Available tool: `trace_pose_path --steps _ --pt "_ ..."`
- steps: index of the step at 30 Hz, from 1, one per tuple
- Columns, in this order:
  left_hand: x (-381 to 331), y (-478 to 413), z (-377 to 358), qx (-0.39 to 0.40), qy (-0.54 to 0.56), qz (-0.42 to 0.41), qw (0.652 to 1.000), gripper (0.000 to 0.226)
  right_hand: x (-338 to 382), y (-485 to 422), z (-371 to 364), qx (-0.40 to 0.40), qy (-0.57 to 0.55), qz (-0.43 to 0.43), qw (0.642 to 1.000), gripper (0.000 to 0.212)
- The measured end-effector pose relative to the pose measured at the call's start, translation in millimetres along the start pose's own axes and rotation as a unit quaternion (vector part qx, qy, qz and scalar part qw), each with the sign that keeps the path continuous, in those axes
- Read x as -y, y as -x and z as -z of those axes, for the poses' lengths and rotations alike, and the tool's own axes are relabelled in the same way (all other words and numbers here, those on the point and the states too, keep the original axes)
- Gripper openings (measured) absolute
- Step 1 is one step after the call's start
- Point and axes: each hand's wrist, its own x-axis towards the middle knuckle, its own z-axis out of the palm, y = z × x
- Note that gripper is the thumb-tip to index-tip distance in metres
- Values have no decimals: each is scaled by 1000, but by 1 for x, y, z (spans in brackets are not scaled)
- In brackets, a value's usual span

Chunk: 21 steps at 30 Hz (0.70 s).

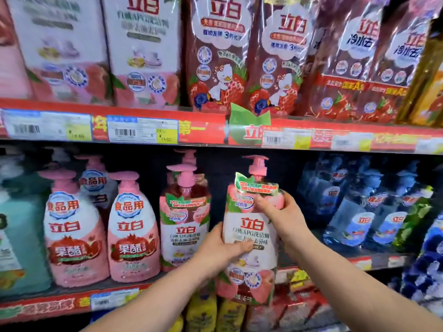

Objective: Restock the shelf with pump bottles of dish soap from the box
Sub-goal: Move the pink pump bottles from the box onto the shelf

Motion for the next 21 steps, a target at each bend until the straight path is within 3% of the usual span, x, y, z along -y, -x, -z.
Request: trace_pose_path --steps 2,4,6,9,11,14,17,19,21 --pt "-5 -11 -5 -26 -25 0 999 35 -2 -18 1 22 -8 8 1000 59" --pt "-13 -17 -7 -64 -89 -17 994 39 -7 -35 1 35 -17 21 999 48" --pt "-21 -21 -6 -112 -201 -62 971 46 -14 -51 1 38 -31 35 998 42" --pt "-23 -14 2 -175 -306 -133 926 52 -25 -68 -1 54 -27 52 997 50" --pt "-28 -5 9 -212 -354 -225 883 42 -36 -78 -3 75 -30 55 995 56" --pt "-38 0 24 -305 -426 -322 788 38 -52 -87 -11 100 -36 43 993 68" --pt "-44 -7 40 -377 -533 -269 708 46 -66 -89 -17 137 -36 45 989 68" --pt "-43 -13 46 -354 -583 -157 715 62 -72 -86 -19 169 -13 57 984 68" --pt "-36 -18 50 -320 -626 -116 702 73 -73 -81 -16 197 23 74 977 72"
